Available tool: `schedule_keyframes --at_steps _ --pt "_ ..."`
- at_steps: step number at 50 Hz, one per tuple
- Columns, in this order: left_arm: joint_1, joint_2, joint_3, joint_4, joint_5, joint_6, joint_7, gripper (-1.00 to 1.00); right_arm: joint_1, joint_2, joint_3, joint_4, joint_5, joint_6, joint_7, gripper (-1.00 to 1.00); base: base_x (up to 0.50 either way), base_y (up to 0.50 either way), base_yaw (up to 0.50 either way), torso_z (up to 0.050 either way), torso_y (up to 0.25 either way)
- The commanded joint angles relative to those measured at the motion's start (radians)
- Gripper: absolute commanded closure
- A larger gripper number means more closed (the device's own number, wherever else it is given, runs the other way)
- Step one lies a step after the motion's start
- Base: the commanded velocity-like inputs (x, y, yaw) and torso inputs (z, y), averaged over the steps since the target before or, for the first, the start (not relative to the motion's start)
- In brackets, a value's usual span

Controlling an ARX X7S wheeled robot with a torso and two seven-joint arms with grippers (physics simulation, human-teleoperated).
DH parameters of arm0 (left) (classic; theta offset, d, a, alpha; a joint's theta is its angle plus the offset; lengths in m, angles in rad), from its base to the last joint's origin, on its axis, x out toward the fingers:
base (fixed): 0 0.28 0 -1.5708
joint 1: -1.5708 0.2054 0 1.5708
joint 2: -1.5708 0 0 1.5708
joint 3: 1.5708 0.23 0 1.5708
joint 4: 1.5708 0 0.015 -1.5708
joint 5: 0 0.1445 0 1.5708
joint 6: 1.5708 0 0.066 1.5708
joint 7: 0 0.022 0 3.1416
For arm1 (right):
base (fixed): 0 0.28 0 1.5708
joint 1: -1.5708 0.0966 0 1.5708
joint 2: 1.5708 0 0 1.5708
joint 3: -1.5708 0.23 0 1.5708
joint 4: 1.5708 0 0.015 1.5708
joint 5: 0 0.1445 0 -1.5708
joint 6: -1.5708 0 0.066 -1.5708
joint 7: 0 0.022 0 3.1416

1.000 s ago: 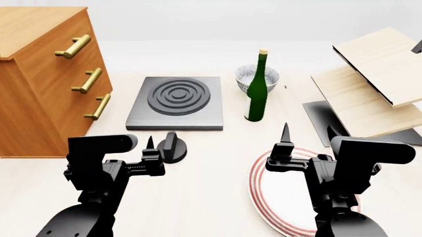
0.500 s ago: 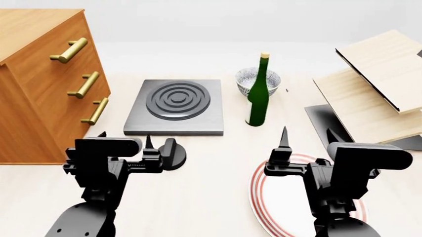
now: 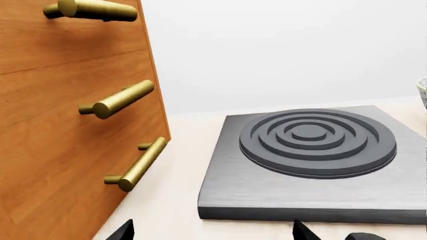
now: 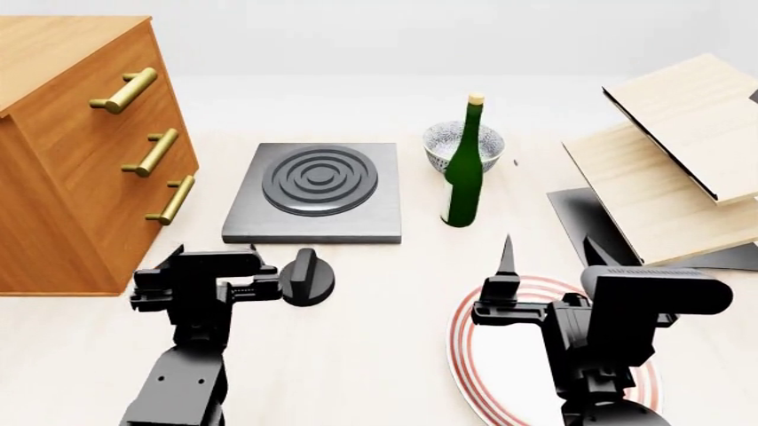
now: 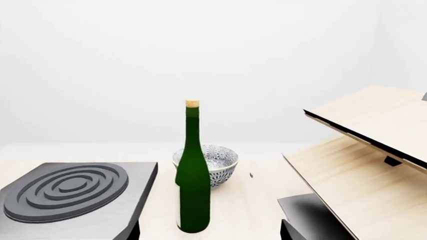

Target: Turn on the stove.

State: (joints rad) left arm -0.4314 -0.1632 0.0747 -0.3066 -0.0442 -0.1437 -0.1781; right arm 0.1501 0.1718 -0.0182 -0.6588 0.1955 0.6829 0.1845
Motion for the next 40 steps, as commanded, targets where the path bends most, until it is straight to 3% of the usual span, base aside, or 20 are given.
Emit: schedule_keyframes --at_steps 1,23,31,40 --pt "-0.099 0.076 0.048 -0.551 0.031 0.338 -0.018 -1.0 -0.014 0.005 -0.001 0.012 0.006 -0.016 0.007 -1.0 0.0 0.0 0.0 0.0 0.0" --pt "-0.079 0.109 0.104 -0.465 0.025 0.283 -0.006 -1.0 -0.023 0.016 0.0 0.021 0.018 -0.036 0.021 -1.0 0.0 0.0 0.0 0.0 0.0" --pt "-0.034 0.14 0.176 -0.298 0.022 0.191 0.011 -1.0 -0.028 0.021 0.008 0.017 0.028 -0.035 0.026 -1.0 0.0 0.0 0.0 0.0 0.0" --pt "0.08 0.105 0.246 0.077 -0.02 -0.004 0.051 -1.0 -0.03 0.026 0.018 0.008 0.041 -0.032 0.031 -1.0 0.0 0.0 0.0 0.0 0.0"
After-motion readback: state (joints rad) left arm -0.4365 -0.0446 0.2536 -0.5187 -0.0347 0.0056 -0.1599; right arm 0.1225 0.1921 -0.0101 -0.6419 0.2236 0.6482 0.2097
